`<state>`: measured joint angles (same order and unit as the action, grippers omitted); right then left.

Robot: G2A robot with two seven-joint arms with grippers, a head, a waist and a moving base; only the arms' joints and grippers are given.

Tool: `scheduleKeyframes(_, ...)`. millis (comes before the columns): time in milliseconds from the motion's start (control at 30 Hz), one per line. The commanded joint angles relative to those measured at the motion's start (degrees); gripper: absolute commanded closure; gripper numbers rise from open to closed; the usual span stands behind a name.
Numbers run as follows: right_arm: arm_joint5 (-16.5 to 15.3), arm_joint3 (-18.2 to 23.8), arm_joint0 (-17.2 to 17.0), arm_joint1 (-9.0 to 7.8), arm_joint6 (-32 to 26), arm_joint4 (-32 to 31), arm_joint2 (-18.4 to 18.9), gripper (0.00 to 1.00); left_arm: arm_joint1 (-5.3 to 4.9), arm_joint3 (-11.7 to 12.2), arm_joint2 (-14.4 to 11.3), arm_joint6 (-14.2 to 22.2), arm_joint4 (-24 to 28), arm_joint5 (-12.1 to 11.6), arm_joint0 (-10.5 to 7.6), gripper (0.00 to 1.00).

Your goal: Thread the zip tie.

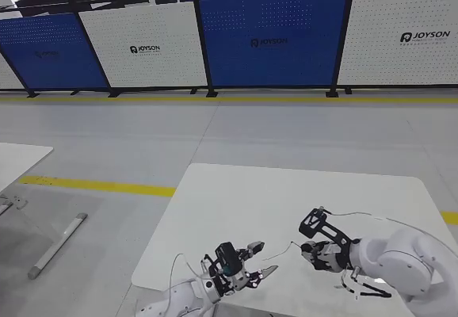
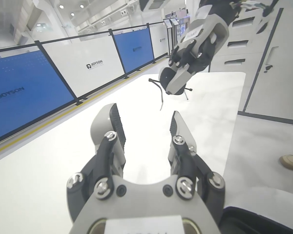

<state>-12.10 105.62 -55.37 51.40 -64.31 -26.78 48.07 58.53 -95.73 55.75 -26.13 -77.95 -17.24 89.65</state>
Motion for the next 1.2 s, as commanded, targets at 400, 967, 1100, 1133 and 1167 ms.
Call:
scheduleKeyframes(400,-0.2,-0.1,1.2,0.93,-1.5,0.1,-1.4,1.0,0.76,0.2,-2.3,-1.5,-0.6,-0.1,-2.65,0.68)
scheduleKeyframes(967,-1.2,-1.5,3.1,2.14,-2.6,1.0,-2.9,1.0,0.98,0.5,-2.1,-2.6,-0.7,0.4,-3.54,0.88)
scheduleKeyframes(1100,-1.3,-1.7,3.4,2.34,-2.6,1.2,-3.0,1.0,1.01,0.6,-2.0,-2.5,-0.5,0.5,-3.61,0.91)
scheduleKeyframes(1133,-1.4,-1.8,3.5,2.4,-2.7,1.3,-3.0,1.0,1.02,0.6,-2.0,-2.5,-0.4,0.5,-3.64,0.91)
scheduleKeyframes(1167,-1.4,-1.8,3.6,2.44,-2.7,1.3,-3.0,1.0,1.03,0.6,-2.0,-2.4,-0.4,0.5,-3.68,0.92)
